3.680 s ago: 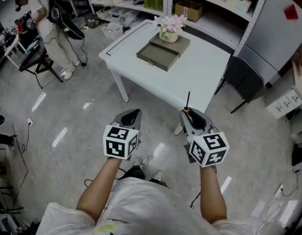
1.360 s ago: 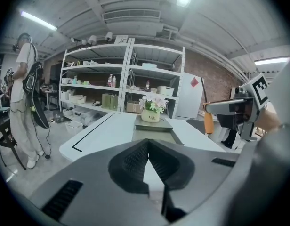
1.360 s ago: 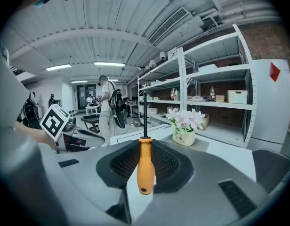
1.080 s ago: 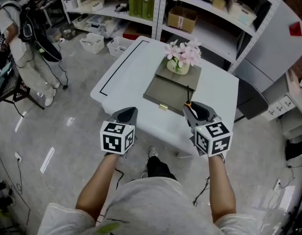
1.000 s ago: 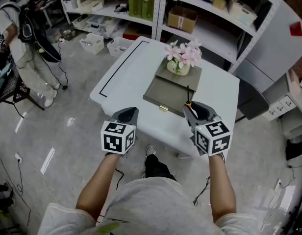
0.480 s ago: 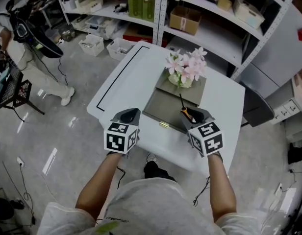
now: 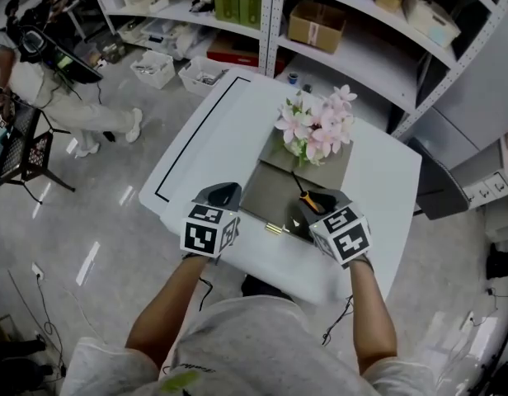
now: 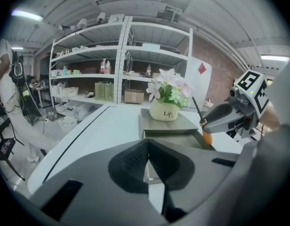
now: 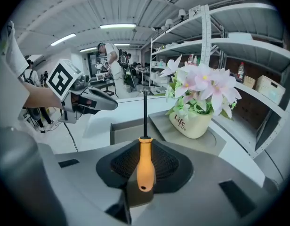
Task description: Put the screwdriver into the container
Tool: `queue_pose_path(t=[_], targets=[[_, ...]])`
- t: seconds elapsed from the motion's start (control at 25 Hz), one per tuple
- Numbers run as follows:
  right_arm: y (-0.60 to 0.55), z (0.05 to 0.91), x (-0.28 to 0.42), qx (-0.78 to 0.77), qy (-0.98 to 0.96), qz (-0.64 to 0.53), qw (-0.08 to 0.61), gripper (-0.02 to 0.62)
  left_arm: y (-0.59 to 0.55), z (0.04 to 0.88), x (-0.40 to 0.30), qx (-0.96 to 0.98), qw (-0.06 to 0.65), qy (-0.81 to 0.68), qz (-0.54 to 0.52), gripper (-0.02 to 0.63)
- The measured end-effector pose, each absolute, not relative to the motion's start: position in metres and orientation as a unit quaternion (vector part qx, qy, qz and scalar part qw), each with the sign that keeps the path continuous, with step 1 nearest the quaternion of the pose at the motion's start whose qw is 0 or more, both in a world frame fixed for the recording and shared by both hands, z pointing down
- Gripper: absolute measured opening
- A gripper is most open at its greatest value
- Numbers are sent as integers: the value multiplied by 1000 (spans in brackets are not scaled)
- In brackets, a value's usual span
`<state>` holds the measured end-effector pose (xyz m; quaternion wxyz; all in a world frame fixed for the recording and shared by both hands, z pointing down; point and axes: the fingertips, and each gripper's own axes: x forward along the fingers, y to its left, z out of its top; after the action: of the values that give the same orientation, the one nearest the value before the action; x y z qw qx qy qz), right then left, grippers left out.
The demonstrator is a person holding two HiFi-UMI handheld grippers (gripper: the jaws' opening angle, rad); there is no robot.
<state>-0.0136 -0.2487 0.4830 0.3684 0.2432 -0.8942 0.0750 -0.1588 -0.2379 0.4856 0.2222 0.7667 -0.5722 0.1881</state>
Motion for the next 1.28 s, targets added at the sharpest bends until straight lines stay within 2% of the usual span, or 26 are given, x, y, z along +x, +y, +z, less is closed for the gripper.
queue_pose_path(t=[0.68,1.28], targets=[[-262,535,-20,142,-857,64,491,80,-292,506,-152,766,230,-560,217,3],[-260,567,-16,164,-780,46,601,80,-293,524,-154,816,235,-476,229,3]])
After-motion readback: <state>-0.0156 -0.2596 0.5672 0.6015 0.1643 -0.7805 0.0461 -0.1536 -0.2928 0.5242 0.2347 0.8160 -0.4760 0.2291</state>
